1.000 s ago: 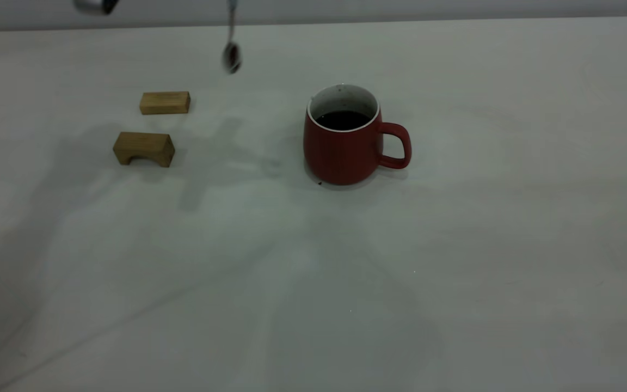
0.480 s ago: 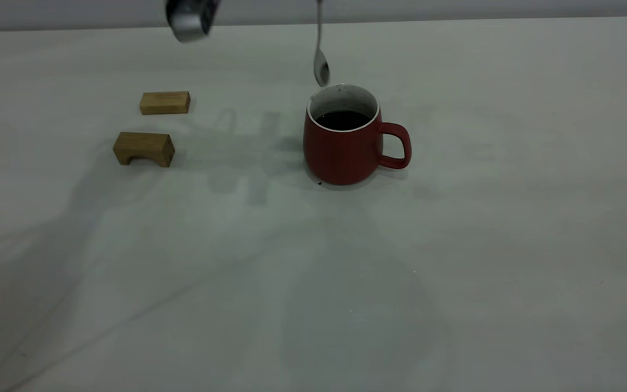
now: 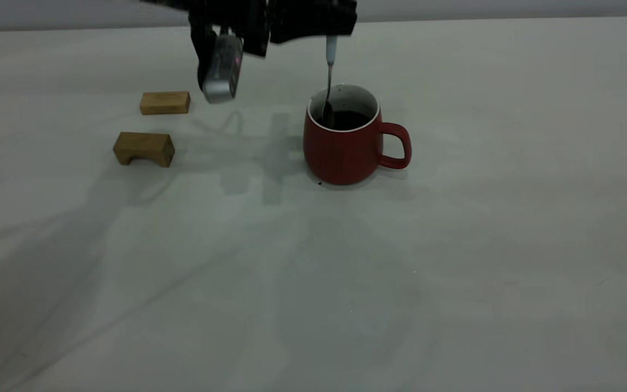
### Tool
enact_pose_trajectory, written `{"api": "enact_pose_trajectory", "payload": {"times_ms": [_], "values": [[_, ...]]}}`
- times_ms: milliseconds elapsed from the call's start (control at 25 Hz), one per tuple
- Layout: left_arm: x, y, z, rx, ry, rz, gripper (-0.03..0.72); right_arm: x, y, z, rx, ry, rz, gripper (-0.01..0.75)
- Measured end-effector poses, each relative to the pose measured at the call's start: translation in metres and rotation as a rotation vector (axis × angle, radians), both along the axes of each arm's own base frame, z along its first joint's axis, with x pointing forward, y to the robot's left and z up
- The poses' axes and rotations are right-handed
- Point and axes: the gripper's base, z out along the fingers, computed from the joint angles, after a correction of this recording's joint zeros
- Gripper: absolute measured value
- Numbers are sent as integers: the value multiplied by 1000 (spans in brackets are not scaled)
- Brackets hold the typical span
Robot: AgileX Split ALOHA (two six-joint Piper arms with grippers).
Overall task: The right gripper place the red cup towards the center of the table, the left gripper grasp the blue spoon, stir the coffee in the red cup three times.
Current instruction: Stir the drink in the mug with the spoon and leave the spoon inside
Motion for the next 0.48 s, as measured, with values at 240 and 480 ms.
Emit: {"api": "enact_pose_trajectory", "payload": {"times_ms": [240,480], "values": [[5,0,-13,10,-107,36,158,0,0,0,0,0,0,546],[3,-19,-8,-51,-64,78,156,0,0,0,0,0,0,546]]}}
